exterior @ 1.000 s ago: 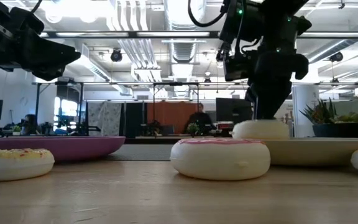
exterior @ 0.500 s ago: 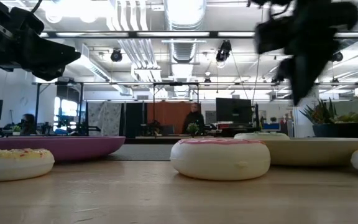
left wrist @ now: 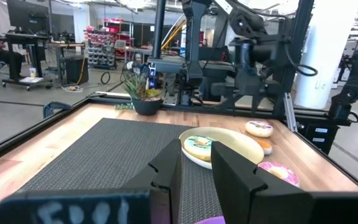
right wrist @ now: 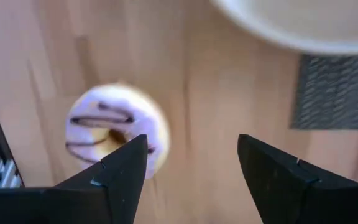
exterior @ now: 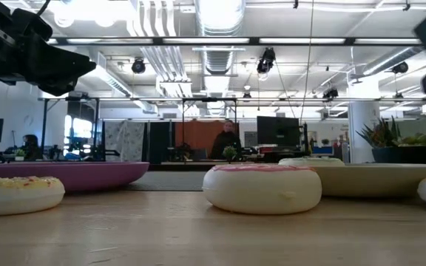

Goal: Pick & Place donuts
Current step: Put the large violet donut on the brown plate, then put the small white donut on the violet plate

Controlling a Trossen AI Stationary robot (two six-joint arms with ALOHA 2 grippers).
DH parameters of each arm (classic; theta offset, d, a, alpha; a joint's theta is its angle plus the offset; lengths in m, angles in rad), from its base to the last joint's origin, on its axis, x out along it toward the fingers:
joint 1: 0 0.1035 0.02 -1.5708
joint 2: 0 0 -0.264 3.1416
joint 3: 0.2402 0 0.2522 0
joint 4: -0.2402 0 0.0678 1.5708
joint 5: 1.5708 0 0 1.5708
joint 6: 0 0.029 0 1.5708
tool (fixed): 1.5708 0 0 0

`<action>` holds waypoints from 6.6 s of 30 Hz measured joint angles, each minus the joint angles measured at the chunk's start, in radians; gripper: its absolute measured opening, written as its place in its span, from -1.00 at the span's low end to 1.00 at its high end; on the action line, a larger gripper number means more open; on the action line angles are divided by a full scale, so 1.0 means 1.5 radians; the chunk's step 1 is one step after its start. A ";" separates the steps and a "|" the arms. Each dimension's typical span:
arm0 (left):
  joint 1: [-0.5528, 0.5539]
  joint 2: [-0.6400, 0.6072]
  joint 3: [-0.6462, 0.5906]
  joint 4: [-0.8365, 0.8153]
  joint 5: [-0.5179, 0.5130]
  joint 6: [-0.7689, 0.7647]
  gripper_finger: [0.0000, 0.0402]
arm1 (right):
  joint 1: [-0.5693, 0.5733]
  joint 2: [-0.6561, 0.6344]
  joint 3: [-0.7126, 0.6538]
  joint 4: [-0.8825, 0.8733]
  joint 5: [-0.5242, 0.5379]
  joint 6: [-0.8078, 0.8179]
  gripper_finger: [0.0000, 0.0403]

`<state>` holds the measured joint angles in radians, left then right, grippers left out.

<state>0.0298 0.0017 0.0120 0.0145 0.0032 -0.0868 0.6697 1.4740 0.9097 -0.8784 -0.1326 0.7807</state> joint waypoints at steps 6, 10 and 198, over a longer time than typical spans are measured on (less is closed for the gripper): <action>0.000 0.000 0.000 0.000 0.000 0.000 -0.69 | 0.063 0.001 -0.008 0.056 0.000 0.064 0.19; 0.000 0.000 0.000 0.000 0.000 0.000 -0.69 | 0.077 0.001 -0.034 0.096 0.003 0.092 0.17; -0.175 0.627 0.413 -0.540 -0.007 -0.519 -1.00 | -0.333 -0.099 -0.042 0.154 0.257 0.086 0.11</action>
<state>-0.2329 0.9429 0.6309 -0.7949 -0.0067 -0.8653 0.1699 1.3258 0.8471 -0.6476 0.2527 0.9100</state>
